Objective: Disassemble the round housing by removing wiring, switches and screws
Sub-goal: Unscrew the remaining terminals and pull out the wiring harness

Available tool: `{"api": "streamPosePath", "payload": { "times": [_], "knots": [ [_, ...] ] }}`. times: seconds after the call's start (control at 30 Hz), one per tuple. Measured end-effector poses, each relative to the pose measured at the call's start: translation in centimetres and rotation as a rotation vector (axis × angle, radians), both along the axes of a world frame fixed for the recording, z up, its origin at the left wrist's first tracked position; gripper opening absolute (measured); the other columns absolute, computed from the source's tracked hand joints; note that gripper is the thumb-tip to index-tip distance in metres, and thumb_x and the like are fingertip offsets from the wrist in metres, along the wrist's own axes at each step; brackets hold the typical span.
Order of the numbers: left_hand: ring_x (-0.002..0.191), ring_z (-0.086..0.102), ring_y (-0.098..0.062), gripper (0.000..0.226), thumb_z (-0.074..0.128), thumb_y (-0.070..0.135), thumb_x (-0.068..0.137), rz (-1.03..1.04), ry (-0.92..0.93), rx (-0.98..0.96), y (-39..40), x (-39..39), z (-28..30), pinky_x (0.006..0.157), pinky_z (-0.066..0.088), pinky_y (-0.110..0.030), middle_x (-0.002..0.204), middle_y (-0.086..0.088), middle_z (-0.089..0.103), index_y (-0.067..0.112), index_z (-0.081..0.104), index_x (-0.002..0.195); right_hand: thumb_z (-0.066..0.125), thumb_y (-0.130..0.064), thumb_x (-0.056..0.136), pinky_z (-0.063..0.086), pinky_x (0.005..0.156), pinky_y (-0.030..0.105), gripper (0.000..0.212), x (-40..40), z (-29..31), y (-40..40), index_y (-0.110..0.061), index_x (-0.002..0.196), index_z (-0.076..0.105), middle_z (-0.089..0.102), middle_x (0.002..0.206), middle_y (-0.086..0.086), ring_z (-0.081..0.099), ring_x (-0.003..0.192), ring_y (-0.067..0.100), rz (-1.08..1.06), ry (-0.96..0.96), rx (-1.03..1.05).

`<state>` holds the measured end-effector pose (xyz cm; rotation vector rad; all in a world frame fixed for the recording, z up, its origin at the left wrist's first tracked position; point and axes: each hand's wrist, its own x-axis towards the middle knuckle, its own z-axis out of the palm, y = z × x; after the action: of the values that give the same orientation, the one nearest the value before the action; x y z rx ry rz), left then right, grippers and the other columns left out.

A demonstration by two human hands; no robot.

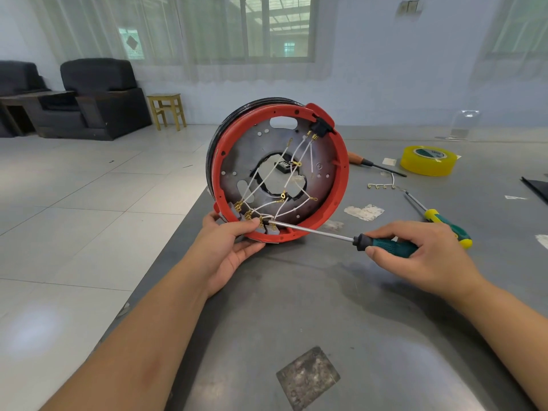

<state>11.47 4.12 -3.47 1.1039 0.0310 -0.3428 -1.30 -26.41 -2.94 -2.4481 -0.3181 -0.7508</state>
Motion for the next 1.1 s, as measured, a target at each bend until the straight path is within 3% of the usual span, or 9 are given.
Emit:
{"api": "streamPosePath", "payload": {
  "times": [0.1, 0.2, 0.37, 0.57, 0.67, 0.77, 0.97, 1.1],
  "knots": [
    [0.099, 0.078, -0.034, 0.062, 0.076, -0.005, 0.088, -0.002, 0.003, 0.034, 0.2, 0.0, 0.2, 0.077, 0.066, -0.041, 0.118, -0.022, 0.075, 0.011, 0.047, 0.141, 0.080, -0.034, 0.081, 0.047, 0.069, 0.005, 0.026, -0.2, 0.2, 0.1, -0.054, 0.092, 0.069, 0.069, 0.092, -0.032, 0.068, 0.089, 0.000, 0.007, 0.031, -0.002],
    [0.100, 0.078, -0.033, 0.049, 0.076, -0.001, 0.089, -0.029, 0.021, -0.019, 0.4, 0.1, 0.4, 0.083, 0.066, -0.044, 0.109, -0.021, 0.076, 0.001, 0.057, 0.134, 0.081, -0.033, 0.080, 0.048, 0.067, 0.007, 0.030, -0.2, 0.3, 0.3, -0.059, 0.090, 0.068, 0.070, 0.090, -0.030, 0.069, 0.087, 0.002, 0.016, 0.049, 0.017],
    [0.097, 0.078, -0.035, 0.021, 0.077, 0.000, 0.087, -0.036, 0.007, -0.053, 1.2, 0.4, 0.4, 0.085, 0.064, -0.049, 0.094, -0.016, 0.078, 0.004, 0.065, 0.104, 0.083, -0.030, 0.081, 0.051, 0.064, 0.012, 0.032, -0.1, 0.5, 0.4, -0.059, 0.087, 0.070, 0.071, 0.086, -0.027, 0.068, 0.083, 0.004, 0.000, 0.065, 0.031],
    [0.099, 0.077, -0.039, 0.042, 0.076, -0.005, 0.087, 0.002, -0.019, -0.032, 1.0, 0.4, -0.1, 0.078, 0.066, -0.045, 0.098, -0.019, 0.079, -0.007, 0.058, 0.125, 0.078, -0.040, 0.081, 0.049, 0.065, 0.008, 0.012, 0.1, 1.0, 0.4, -0.052, 0.084, 0.075, 0.072, 0.081, -0.027, 0.067, 0.082, -0.002, -0.054, 0.206, 0.083],
    [0.100, 0.077, -0.038, 0.037, 0.073, -0.008, 0.089, -0.005, -0.018, -0.033, 1.0, 0.4, -0.5, 0.075, 0.066, -0.042, 0.099, -0.020, 0.079, -0.004, 0.058, 0.122, 0.079, -0.039, 0.081, 0.048, 0.057, 0.010, 0.014, 0.3, 1.3, 0.5, -0.052, 0.088, 0.075, 0.073, 0.078, -0.020, 0.065, 0.066, 0.000, -0.036, 0.308, 0.168],
    [0.103, 0.076, -0.039, 0.040, 0.072, -0.009, 0.090, -0.010, -0.014, -0.038, 1.0, 0.3, -0.7, 0.077, 0.066, -0.042, 0.114, -0.027, 0.075, -0.004, 0.058, 0.127, 0.077, -0.038, 0.083, 0.050, 0.051, 0.017, 0.008, 0.6, 1.6, 0.6, -0.045, 0.086, 0.077, 0.076, 0.077, -0.008, 0.059, 0.049, 0.008, 0.001, 0.428, 0.268],
    [0.102, 0.076, -0.040, 0.050, 0.070, -0.009, 0.090, 0.000, -0.001, -0.070, 0.9, 0.4, -0.8, 0.074, 0.066, -0.041, 0.121, -0.029, 0.072, -0.005, 0.054, 0.137, 0.074, -0.041, 0.082, 0.042, 0.044, 0.017, 0.010, 1.0, 1.9, 0.9, -0.034, 0.086, 0.079, 0.077, 0.082, 0.001, 0.053, 0.049, 0.017, 0.006, 0.584, 0.411],
    [0.102, 0.077, -0.040, 0.057, 0.072, -0.009, 0.088, -0.007, -0.008, -0.092, 1.0, 0.5, -0.9, 0.074, 0.065, -0.040, 0.113, -0.024, 0.076, -0.001, 0.052, 0.141, 0.073, -0.039, 0.087, 0.043, 0.044, 0.017, 0.007, 1.1, 1.9, 0.9, -0.037, 0.084, 0.079, 0.077, 0.081, -0.001, 0.053, 0.049, 0.015, -0.001, 0.589, 0.392]
  ]
}}
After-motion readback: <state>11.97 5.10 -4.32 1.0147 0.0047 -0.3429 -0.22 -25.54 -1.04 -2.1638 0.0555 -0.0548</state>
